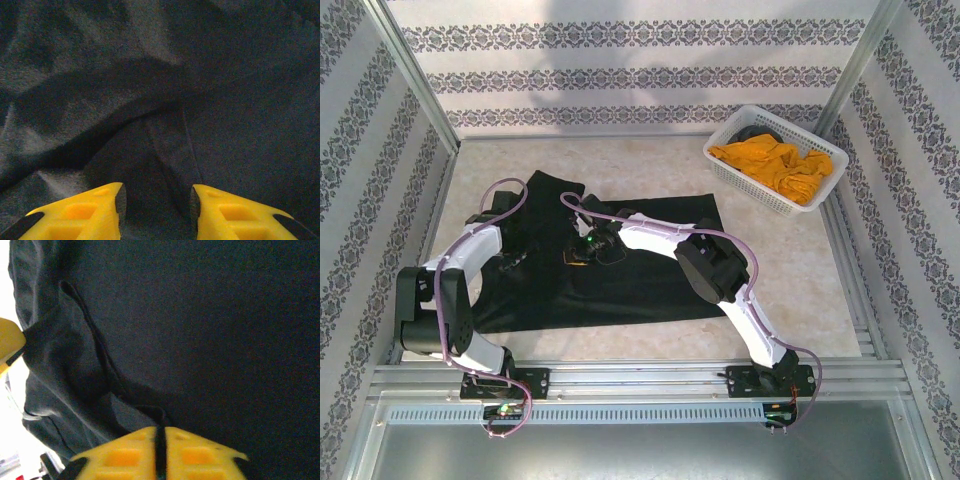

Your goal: Fold and stack the t-shirts

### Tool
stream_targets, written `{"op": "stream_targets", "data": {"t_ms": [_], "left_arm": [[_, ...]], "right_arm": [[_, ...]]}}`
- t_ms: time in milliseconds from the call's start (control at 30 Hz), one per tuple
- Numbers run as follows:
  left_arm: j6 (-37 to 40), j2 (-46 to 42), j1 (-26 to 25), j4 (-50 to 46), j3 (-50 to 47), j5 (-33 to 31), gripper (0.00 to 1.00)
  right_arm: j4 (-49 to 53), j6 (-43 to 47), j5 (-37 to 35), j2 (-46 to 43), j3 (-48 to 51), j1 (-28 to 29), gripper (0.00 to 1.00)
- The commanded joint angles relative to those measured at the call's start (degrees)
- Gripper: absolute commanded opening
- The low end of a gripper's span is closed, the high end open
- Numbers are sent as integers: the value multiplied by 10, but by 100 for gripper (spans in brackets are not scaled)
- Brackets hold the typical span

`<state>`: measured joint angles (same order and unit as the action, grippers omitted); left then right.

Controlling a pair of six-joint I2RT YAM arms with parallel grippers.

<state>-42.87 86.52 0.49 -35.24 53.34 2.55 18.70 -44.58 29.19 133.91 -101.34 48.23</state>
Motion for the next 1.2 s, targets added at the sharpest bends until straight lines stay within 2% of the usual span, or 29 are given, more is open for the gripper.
{"op": "stream_targets", "data": {"t_ms": [0,67,400,500,733,1033,1167], "left_arm": [[-10,-18,3,-25,-2,-24,40],[-10,-18,6,-27,0,-27,40],[-11,-13,33,-12,4,-37,43],[-8,-7,38,0,16,-44,46],[25,44,38,17,61,-44,46],[54,118,31,23,86,-12,39],[60,134,19,27,91,-20,38]], "right_arm": [[8,11,-3,5,-13,-4,3],[0,17,-14,-13,-4,-5,0],[-57,52,-32,-94,41,-10,0],[-58,58,-26,-97,48,-10,0],[-70,49,-13,-90,73,-11,0],[-75,31,5,-62,75,-11,0],[-83,21,11,-55,80,-11,0]]}}
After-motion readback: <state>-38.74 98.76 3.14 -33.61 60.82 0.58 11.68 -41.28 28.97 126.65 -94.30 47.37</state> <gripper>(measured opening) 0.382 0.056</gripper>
